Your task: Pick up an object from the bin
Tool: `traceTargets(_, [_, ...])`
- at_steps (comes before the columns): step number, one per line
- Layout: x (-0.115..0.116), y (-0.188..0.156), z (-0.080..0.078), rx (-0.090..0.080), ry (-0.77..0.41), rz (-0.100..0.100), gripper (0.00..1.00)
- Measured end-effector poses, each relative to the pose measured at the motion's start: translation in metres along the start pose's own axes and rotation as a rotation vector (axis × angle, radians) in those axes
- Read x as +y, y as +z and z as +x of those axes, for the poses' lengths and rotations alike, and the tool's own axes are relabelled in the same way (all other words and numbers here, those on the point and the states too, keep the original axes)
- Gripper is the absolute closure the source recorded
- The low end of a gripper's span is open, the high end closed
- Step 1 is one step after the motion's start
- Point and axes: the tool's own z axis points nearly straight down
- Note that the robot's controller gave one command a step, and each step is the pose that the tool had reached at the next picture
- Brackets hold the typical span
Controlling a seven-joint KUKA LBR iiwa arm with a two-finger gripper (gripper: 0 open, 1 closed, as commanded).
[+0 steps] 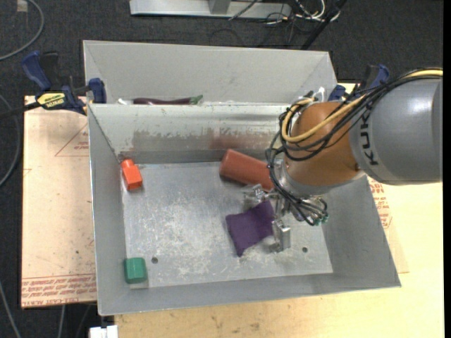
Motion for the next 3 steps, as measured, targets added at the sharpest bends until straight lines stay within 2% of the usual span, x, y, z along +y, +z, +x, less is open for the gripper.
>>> traceTargets(1, [-0.0005,0.0215,-0.0036,-0.003,-0.060,0.000,1.00])
traceTargets(3, [-0.0002,0.0149,-0.0034,-0.002,-0.070,-0.001,1.00])
